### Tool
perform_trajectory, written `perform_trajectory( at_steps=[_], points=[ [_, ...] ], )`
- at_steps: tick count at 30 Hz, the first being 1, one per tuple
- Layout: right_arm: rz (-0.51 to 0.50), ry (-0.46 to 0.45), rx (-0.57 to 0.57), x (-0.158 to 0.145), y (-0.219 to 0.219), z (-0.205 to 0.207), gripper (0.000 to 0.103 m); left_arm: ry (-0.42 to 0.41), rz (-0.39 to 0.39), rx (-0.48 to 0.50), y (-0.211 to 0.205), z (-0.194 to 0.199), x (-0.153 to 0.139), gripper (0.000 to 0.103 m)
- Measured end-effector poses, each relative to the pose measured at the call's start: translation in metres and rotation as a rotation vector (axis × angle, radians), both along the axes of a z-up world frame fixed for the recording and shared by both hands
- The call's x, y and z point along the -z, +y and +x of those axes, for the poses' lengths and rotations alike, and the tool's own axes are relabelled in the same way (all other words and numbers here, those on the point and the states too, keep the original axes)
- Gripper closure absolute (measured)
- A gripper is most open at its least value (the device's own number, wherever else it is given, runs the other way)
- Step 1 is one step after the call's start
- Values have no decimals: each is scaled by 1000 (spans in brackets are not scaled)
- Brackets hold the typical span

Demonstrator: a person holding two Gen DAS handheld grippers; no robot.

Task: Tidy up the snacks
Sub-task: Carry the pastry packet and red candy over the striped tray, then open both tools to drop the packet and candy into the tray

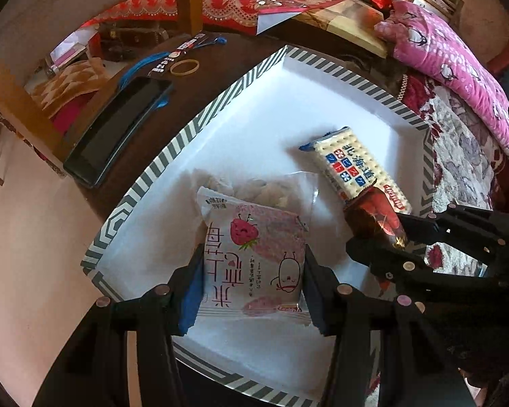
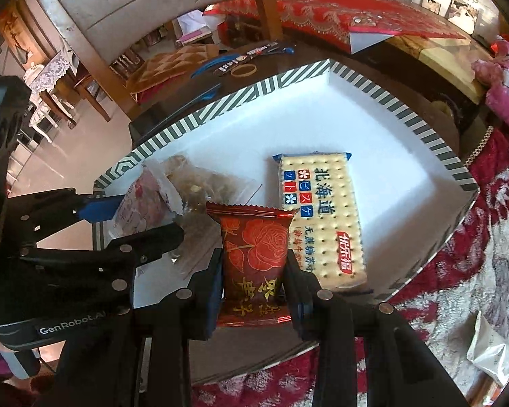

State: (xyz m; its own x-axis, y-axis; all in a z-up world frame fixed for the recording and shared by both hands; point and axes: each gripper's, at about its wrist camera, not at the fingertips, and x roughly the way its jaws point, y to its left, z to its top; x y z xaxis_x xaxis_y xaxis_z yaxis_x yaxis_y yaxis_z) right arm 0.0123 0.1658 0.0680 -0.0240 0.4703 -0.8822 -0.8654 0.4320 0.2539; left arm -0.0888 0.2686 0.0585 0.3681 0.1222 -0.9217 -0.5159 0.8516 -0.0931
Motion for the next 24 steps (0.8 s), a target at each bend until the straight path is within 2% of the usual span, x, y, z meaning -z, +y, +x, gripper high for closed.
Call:
perform_trajectory(
  at_steps=[8,19,24],
  points=[
    [13,12,9,0,0,2,66,17,9,-25,3,1,2,50],
    [81,19,59,-22,-21,-2,49,12,30,-42,-4,-1,-6,25],
    [108,0,91,-35,-40,-4,43,-7,51,-26,-16,1,-15,24]
  ],
)
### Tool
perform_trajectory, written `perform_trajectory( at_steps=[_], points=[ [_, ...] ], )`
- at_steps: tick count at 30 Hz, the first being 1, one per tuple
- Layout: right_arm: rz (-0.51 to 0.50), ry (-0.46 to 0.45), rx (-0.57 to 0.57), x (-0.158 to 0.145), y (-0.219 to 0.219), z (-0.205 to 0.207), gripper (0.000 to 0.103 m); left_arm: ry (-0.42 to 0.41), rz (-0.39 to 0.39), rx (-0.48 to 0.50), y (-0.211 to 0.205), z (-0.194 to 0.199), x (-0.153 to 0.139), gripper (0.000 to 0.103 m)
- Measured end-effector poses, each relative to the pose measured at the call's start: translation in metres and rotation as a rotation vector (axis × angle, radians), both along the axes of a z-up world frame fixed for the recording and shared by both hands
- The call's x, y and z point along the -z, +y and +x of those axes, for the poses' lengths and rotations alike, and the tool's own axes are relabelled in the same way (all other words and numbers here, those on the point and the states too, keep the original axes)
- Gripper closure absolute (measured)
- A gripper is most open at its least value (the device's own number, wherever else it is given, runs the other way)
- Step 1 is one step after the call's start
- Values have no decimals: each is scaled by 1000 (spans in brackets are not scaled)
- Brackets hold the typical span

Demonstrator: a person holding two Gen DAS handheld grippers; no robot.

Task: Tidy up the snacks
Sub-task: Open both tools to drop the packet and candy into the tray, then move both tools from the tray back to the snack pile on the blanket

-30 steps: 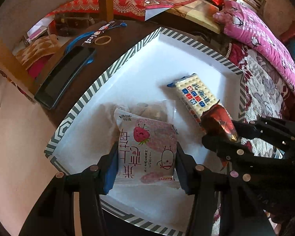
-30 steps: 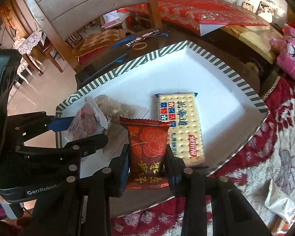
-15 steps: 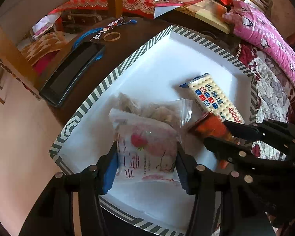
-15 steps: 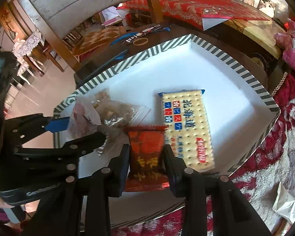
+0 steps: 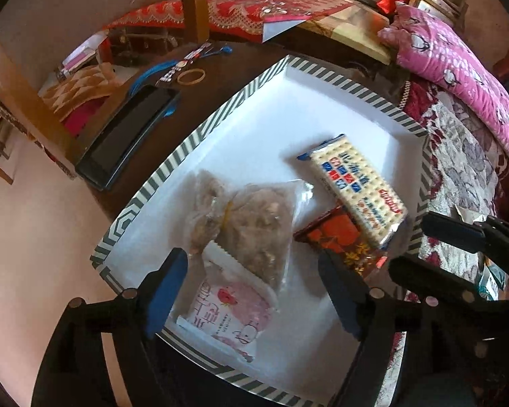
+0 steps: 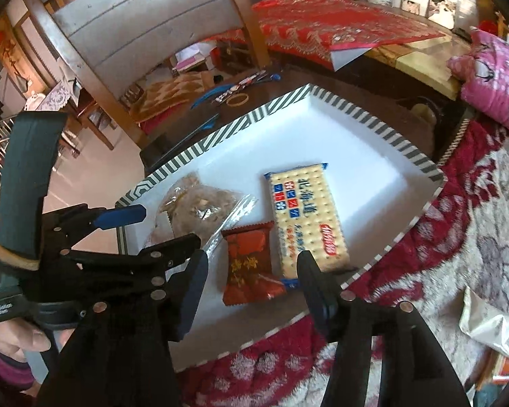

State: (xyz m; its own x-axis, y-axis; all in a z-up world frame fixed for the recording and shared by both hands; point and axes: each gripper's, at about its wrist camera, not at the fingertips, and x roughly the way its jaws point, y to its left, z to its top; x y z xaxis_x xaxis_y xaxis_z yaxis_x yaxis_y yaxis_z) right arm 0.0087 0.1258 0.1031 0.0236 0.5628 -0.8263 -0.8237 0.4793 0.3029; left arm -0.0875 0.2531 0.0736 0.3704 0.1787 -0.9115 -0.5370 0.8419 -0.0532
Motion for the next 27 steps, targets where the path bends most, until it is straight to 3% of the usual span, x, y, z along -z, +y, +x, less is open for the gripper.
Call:
perform_trajectory(
  at_steps=[4,14,27],
  points=[
    [22,-7,48,-10,-21,3,37,-15,10,28,-13,4,-8,24],
    [25,-10,156,-20,-78,15,34,-46,12,144,-63,26,-23,24],
    [-6,2,326,-12,-171,26,31,-44,1,308,-138,63,-20,24]
  ],
)
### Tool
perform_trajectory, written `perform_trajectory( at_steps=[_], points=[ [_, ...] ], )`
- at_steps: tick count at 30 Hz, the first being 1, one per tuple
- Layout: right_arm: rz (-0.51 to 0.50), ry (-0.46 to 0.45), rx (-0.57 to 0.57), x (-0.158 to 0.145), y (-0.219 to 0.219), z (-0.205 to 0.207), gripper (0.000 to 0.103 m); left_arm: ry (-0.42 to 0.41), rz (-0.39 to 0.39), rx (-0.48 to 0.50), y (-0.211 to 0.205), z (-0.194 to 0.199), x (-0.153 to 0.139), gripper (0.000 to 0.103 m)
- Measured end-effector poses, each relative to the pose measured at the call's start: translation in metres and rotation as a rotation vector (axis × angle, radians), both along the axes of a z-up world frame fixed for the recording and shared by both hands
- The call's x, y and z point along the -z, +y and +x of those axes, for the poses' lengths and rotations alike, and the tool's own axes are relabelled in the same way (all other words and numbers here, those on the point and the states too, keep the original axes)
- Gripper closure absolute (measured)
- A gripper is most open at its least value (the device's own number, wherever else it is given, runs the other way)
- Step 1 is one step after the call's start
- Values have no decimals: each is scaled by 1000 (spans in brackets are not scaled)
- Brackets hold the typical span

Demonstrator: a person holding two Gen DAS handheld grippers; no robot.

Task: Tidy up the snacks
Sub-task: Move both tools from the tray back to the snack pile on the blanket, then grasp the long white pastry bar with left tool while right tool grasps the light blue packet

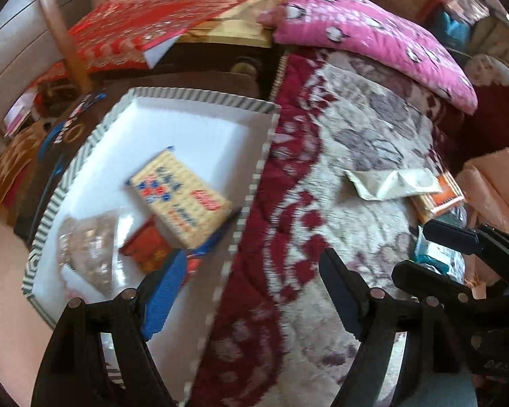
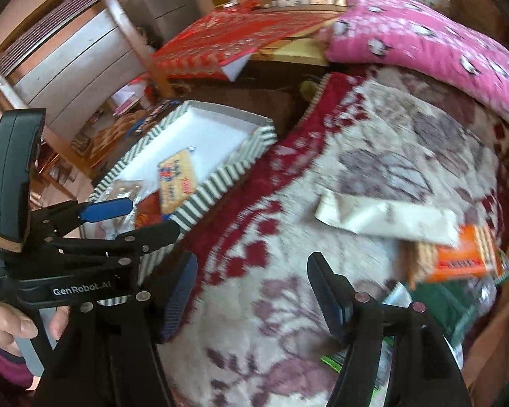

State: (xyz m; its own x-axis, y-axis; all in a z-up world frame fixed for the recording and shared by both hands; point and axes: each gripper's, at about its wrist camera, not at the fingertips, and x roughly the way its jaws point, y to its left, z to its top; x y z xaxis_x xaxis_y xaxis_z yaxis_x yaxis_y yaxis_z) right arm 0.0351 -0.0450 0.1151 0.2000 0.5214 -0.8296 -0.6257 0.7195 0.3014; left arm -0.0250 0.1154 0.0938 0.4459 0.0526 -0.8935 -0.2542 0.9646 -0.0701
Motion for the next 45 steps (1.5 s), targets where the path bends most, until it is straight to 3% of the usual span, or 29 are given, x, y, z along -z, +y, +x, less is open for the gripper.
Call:
perform_trajectory(
  at_steps=[21,31,45],
  points=[
    [-46,66,200,26,-115,15,28,62,-13,208,-80,60,23,24],
    [-57,98,235,38,-135,17,27,109,-25,425,-111,110,44,24],
    [-57,143,255,53,-144,22,27,120,78,616,-148,161,71,24]
  ],
)
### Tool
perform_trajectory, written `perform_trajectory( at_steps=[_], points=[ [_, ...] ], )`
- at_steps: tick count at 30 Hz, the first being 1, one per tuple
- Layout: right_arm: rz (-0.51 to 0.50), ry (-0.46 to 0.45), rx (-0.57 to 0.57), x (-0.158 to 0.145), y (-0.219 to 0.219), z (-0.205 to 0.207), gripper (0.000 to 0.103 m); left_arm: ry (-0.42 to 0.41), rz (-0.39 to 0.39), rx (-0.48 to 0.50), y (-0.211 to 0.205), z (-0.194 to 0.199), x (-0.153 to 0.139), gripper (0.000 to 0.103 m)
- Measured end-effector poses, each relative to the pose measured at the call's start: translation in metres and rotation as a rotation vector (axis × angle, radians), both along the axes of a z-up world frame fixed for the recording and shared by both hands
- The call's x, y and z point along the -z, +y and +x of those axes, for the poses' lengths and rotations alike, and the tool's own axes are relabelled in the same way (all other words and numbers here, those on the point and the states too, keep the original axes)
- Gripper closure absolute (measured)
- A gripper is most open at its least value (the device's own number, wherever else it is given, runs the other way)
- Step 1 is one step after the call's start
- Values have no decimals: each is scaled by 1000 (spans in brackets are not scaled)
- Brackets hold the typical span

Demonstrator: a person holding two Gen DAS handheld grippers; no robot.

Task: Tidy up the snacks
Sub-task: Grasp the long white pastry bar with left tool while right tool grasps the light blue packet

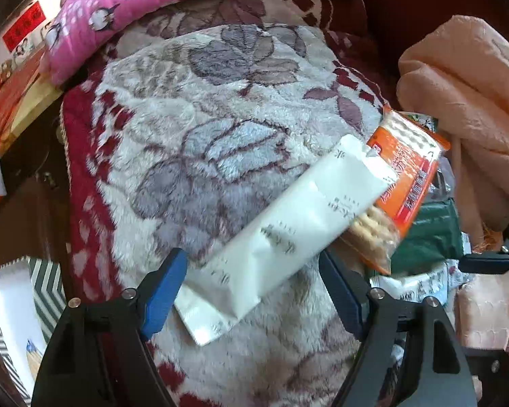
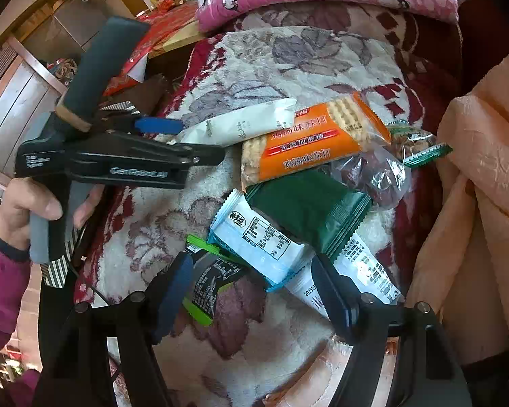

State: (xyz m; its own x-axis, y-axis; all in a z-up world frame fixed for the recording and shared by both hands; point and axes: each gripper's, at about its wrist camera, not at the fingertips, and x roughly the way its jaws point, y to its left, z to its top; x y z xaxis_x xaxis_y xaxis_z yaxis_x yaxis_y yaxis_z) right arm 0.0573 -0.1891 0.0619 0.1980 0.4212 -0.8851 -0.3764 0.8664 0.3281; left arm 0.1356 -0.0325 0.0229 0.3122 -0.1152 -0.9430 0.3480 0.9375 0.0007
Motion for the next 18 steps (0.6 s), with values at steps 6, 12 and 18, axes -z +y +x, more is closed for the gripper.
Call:
perform_trajectory(
  at_steps=[6,12,18],
  points=[
    [0,-18,-6,-2,0,0,26,-17,45,-38,-1,6,4,52],
    [-103,-74,-148,-1,18,12,26,14,-25,-98,19,9,1,66],
    [-276,-89,-405,14,45,14,26,8,-9,-94,15,5,3,62]
  ],
)
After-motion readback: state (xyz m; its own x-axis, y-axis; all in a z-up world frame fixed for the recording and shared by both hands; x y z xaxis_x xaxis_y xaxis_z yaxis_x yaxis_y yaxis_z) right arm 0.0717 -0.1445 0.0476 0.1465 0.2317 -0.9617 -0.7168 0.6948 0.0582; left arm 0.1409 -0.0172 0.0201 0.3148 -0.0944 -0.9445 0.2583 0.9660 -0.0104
